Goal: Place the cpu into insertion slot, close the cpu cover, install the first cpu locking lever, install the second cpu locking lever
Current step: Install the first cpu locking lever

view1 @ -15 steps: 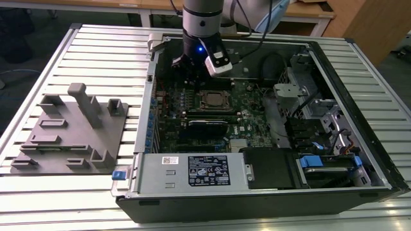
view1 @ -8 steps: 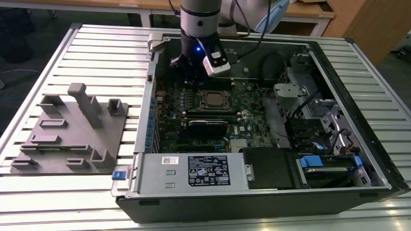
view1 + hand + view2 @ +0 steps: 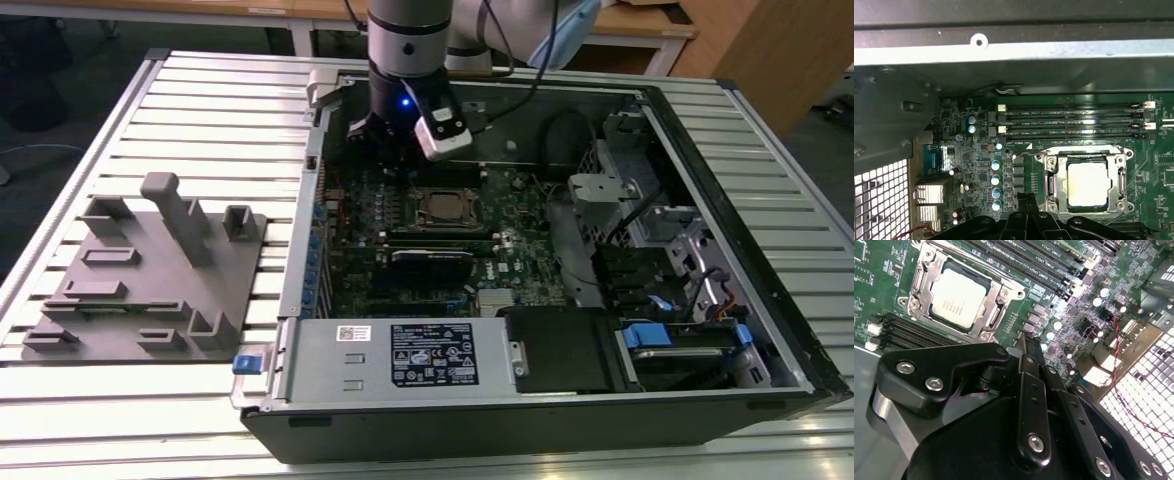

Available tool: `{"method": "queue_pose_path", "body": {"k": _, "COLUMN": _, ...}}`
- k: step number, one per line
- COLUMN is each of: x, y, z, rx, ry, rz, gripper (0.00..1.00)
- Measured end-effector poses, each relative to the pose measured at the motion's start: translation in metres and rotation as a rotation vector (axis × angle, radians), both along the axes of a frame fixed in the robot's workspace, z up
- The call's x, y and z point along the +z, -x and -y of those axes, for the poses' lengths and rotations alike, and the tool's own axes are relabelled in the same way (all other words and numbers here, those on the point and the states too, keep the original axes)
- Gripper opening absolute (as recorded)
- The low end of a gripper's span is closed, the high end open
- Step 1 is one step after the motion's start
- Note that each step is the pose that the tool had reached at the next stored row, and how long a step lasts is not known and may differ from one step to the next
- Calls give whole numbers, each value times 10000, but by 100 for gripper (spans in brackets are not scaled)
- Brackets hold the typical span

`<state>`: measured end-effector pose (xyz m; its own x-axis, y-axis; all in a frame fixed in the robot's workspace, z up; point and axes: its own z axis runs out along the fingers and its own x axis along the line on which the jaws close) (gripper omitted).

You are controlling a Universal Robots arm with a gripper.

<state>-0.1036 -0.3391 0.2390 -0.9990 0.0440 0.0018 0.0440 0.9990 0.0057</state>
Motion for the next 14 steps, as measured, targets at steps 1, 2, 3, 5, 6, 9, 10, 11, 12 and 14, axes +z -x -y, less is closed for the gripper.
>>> {"method": "queue_pose_path", "body": {"k": 1, "x": 0, "y": 1, "z": 1, "rx": 0, "ry": -84, "rz": 1, "gripper": 11}}
{"method": "queue_pose_path", "body": {"k": 2, "x": -1, "y": 1, "z": 2, "rx": -1, "ry": -189, "rz": 3, "gripper": 11}}
{"method": "queue_pose_path", "body": {"k": 3, "x": -1, "y": 2, "z": 3, "rx": -1, "ry": -286, "rz": 2, "gripper": 11}}
{"method": "queue_pose_path", "body": {"k": 5, "x": -1, "y": 5, "z": 4, "rx": -2, "ry": -417, "rz": 2, "gripper": 11}}
{"method": "queue_pose_path", "body": {"k": 6, "x": -1, "y": 6, "z": 4, "rx": -3, "ry": -430, "rz": 2, "gripper": 11}}
{"method": "queue_pose_path", "body": {"k": 9, "x": -1, "y": 30, "z": 4, "rx": -2, "ry": -448, "rz": 4, "gripper": 11}}
{"method": "queue_pose_path", "body": {"k": 10, "x": 0, "y": 41, "z": 4, "rx": -2, "ry": -456, "rz": 5, "gripper": 11}}
{"method": "queue_pose_path", "body": {"k": 11, "x": -1, "y": 51, "z": 4, "rx": -2, "ry": -460, "rz": 6, "gripper": 11}}
{"method": "queue_pose_path", "body": {"k": 12, "x": -1, "y": 55, "z": 4, "rx": -2, "ry": -462, "rz": 7, "gripper": 11}}
{"method": "queue_pose_path", "body": {"k": 14, "x": 1, "y": 55, "z": 4, "rx": -1, "ry": -462, "rz": 6, "gripper": 11}}
